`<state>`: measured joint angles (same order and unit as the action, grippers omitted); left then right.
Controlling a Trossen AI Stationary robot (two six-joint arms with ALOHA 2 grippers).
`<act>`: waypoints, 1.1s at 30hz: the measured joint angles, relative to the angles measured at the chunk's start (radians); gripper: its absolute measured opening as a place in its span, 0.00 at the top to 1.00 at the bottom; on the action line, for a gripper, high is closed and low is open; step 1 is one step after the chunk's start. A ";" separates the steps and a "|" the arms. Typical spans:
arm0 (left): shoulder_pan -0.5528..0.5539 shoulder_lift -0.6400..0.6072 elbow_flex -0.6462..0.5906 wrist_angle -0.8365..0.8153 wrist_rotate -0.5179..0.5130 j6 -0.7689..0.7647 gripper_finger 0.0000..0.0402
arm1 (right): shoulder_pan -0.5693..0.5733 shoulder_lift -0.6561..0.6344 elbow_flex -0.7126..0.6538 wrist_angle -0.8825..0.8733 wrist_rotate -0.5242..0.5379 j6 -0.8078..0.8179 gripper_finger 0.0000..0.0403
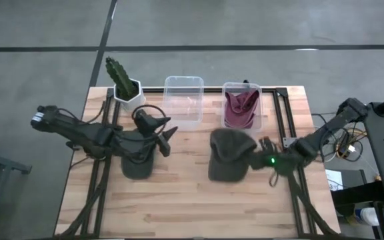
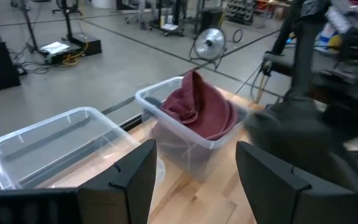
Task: Pick & Place hat
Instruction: Put the right black cap into the left transparent bin
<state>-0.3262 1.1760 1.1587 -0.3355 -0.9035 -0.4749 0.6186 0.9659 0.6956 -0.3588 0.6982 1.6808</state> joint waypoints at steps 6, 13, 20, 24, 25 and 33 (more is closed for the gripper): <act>-0.026 -0.023 0.000 -0.001 0.000 0.019 0.47 | -0.300 -0.072 0.000 0.111 -0.164 -0.314 0.97; -0.026 -0.021 0.000 -0.002 0.000 0.031 0.47 | -0.662 0.002 0.002 0.349 -0.548 -0.534 0.97; -0.026 -0.021 -0.001 -0.005 0.000 0.035 0.47 | -0.880 0.202 0.070 0.489 -0.820 -0.613 0.97; -0.026 -0.021 -0.001 -0.006 0.000 0.035 0.47 | -0.942 0.354 0.250 0.482 -0.931 -0.730 0.97; -0.026 -0.021 -0.001 -0.007 0.000 0.035 0.47 | -0.955 0.396 0.307 0.459 -0.951 -0.761 0.97; -0.026 -0.021 -0.002 -0.014 0.000 0.035 0.47 | -1.028 0.675 0.749 0.089 -0.928 -0.985 0.97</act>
<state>-0.3527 1.1549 1.1572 -0.3493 -0.9035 -0.4397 -0.4097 1.6406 1.4443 -0.2700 -0.2302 0.6955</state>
